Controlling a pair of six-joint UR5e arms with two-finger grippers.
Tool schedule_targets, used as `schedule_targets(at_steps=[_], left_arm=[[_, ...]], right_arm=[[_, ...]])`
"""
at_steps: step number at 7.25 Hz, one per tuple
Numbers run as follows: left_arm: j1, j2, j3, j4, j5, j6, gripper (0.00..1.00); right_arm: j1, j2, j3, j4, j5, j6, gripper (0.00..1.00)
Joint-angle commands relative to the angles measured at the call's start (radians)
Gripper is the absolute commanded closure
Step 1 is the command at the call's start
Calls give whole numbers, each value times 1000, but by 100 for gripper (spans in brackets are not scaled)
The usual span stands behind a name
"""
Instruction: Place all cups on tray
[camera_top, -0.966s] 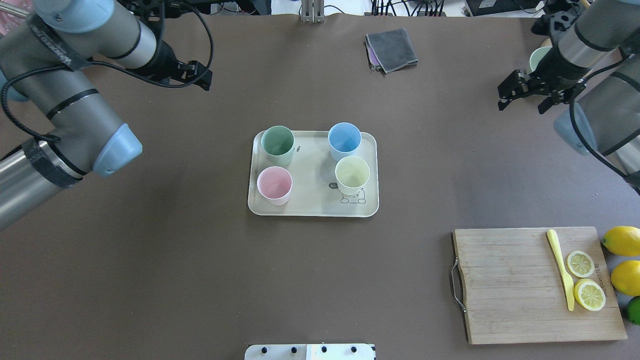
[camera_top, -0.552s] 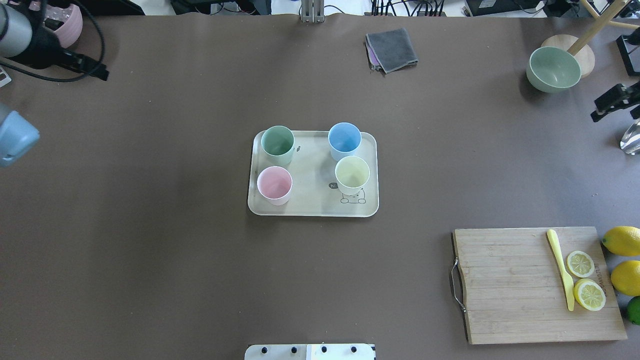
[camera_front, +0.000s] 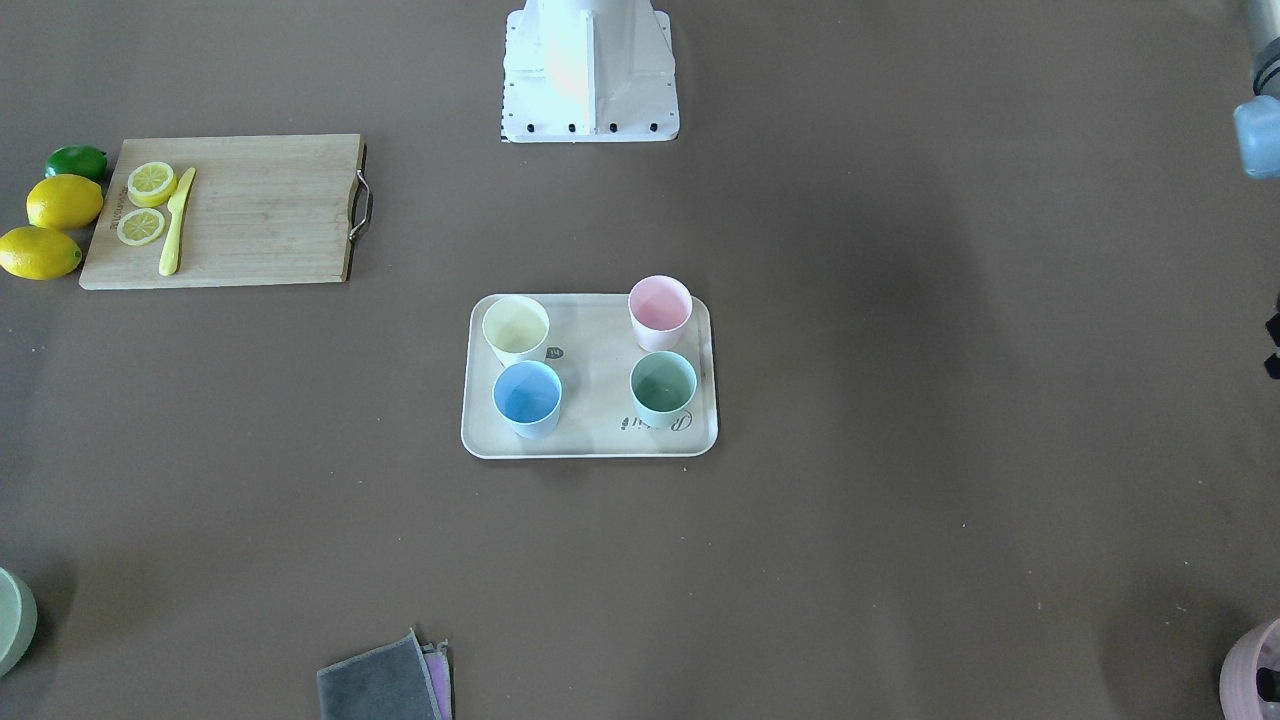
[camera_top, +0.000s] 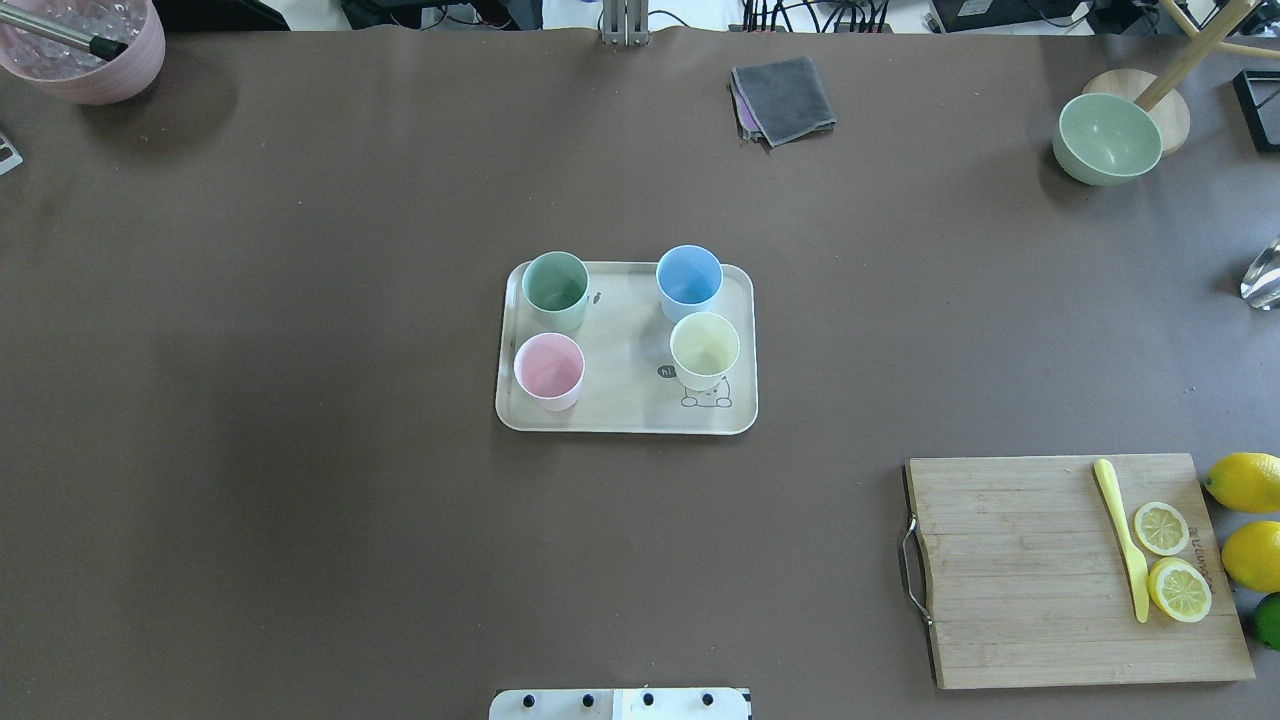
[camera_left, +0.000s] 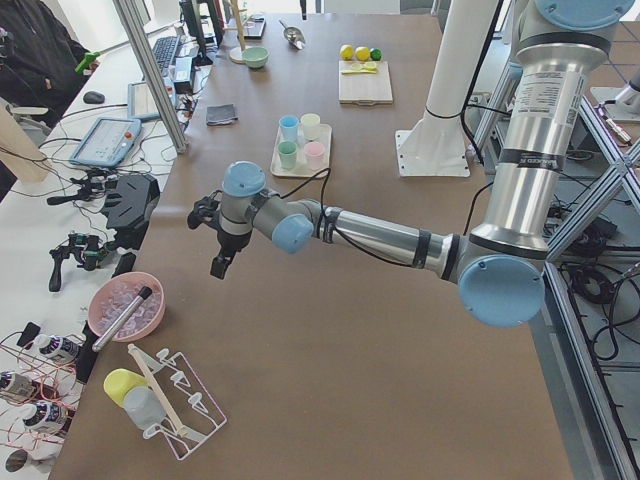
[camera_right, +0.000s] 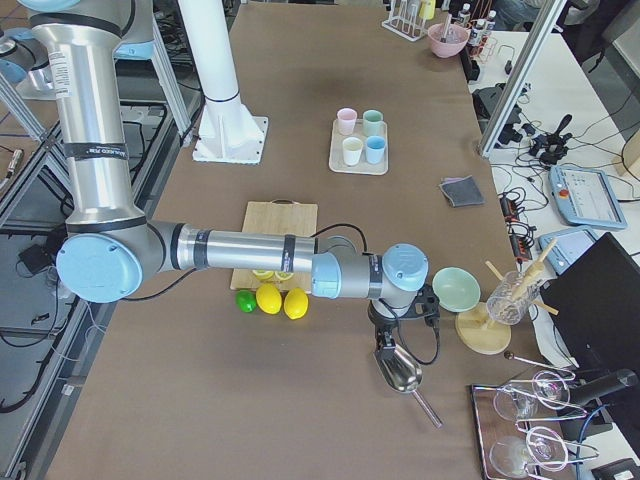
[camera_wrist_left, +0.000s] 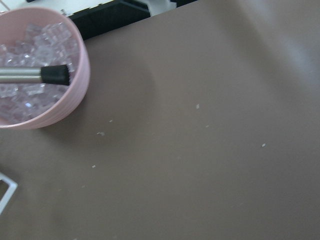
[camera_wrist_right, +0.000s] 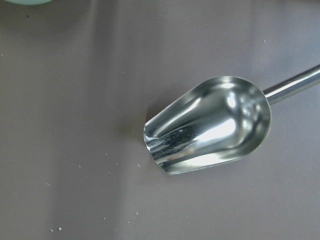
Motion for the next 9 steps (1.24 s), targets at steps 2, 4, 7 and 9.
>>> schedule_targets(at_steps=[2, 4, 7, 9], left_arm=[[-111, 16, 42, 94, -63, 148, 2], [-105, 5, 28, 96, -68, 124, 2], [-101, 16, 14, 96, -63, 90, 2], [-101, 16, 15, 96, -62, 92, 2]], right_arm=[[13, -1, -1, -5, 4, 9, 0], [18, 53, 20, -87, 3, 21, 0], [30, 57, 47, -129, 0, 19, 0], [30, 54, 48, -128, -2, 18, 0]])
